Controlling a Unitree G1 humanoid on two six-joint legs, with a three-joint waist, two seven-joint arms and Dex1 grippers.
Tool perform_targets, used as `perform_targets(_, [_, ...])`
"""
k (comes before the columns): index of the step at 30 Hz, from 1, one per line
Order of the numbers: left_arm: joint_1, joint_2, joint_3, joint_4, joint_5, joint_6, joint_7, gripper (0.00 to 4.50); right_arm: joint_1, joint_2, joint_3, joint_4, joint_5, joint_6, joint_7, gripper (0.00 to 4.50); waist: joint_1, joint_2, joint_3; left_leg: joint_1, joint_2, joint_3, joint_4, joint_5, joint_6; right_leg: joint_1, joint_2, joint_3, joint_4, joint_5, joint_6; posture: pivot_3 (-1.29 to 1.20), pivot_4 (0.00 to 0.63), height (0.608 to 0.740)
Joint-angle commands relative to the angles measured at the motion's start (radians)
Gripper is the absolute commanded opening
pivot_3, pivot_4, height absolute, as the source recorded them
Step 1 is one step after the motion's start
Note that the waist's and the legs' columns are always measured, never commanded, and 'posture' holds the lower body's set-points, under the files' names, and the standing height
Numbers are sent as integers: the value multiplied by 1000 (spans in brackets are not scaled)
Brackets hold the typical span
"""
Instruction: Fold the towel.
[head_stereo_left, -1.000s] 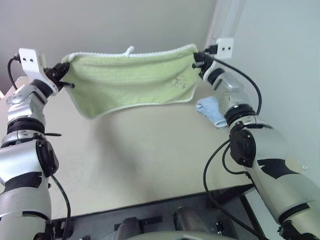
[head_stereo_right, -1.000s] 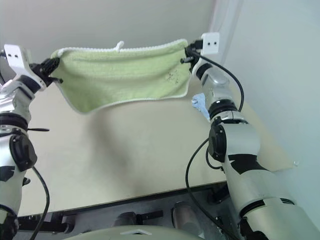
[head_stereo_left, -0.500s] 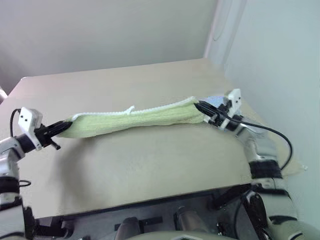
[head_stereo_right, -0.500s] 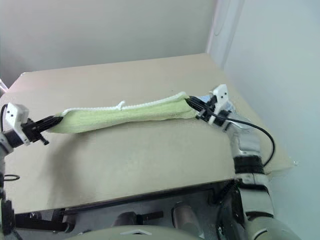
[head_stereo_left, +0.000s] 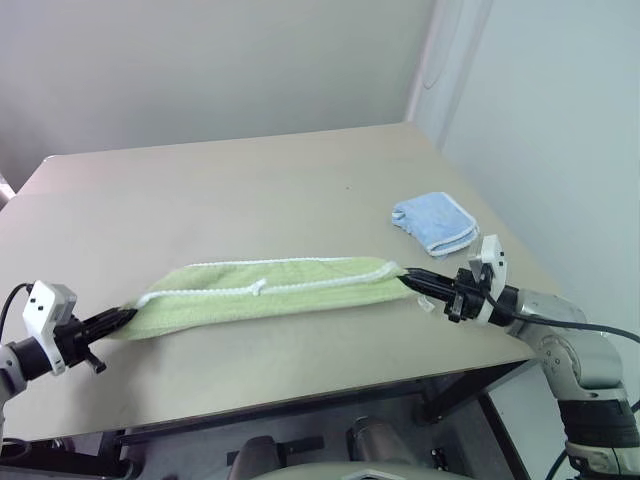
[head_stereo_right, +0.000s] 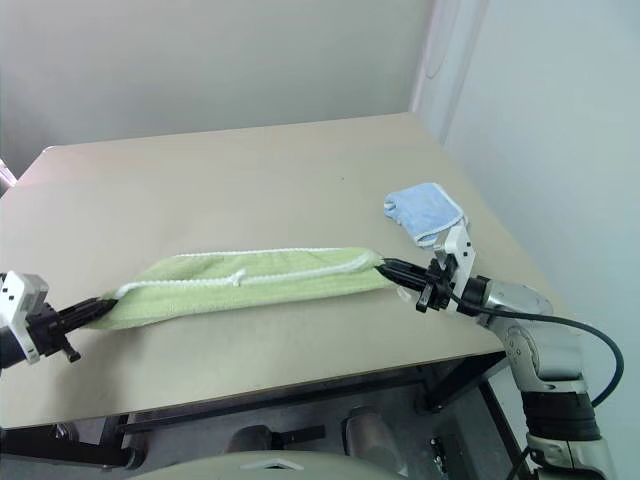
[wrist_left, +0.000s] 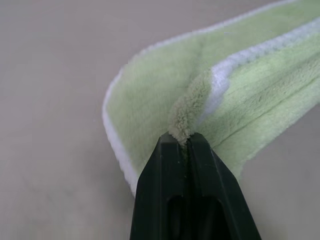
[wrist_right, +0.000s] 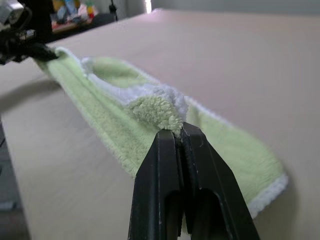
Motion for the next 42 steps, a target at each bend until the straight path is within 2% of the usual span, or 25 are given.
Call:
perform_targets(1, [36,21,50,-41,-12,-3,-9,30,23,-36,-16,-60,15,-13,19,0,6,-2,-1,-2,0,0,0,0,0,0,0,0,0,0,0,0,0,740])
perform_targets(4, [11,6,37,-13,-5,-11,14,30,0,-26,-3,-33,6,-18,2,0,22,-3,-2,-12,0,0,0,0,0,-10,2,0,1,0,1,0,0,740])
perform_targets(7, [-29,-1,10,6,3,-7,28,30,-23,-23,34,20,-33,-36,0,0,27,-4,-2,-11,1,0,1,0,0,-10,4,0,2,0,1,0,0,740])
perform_targets(14, [-178,-29,-43,126,35,-27,75,30,-173,52,129,308,-194,-161,-86,0,23,-6,-3,-10,0,0,4,0,0,-6,3,-1,1,0,1,0,0,740])
perform_targets(20, [-295,-34,-82,223,58,-34,95,30,-314,139,125,525,-264,-271,-196,0,22,-5,-3,-10,0,-1,2,0,0,-7,5,0,2,2,2,0,0,740])
perform_targets(31, [-465,-93,-150,457,111,-100,147,30,-461,207,154,806,-373,-417,-293,0,21,-6,-4,-10,0,-2,3,0,0,-6,5,-1,3,6,3,0,0,740])
perform_targets(36, [-484,-117,-163,484,125,-125,146,30,-499,234,141,855,-369,-410,-300,0,19,-6,-4,-9,0,-2,5,0,0,-5,5,0,5,6,3,0,0,740])
perform_targets(40, [-461,-116,-172,459,117,-97,103,30,-516,236,140,876,-379,-327,-336,0,19,-6,-4,-9,0,-2,5,0,0,-5,5,0,5,6,3,0,0,740])
perform_targets(41, [-455,-115,-171,453,116,-93,99,516,-520,235,138,872,-380,-287,-352,0,19,-6,-4,-9,0,-2,5,0,0,-5,5,0,5,6,3,0,0,740])
perform_targets(42, [-452,-115,-167,452,118,-92,106,692,-523,233,138,866,-376,-253,-352,0,19,-6,-4,-9,0,-2,6,0,0,-5,5,0,5,6,3,0,0,740])
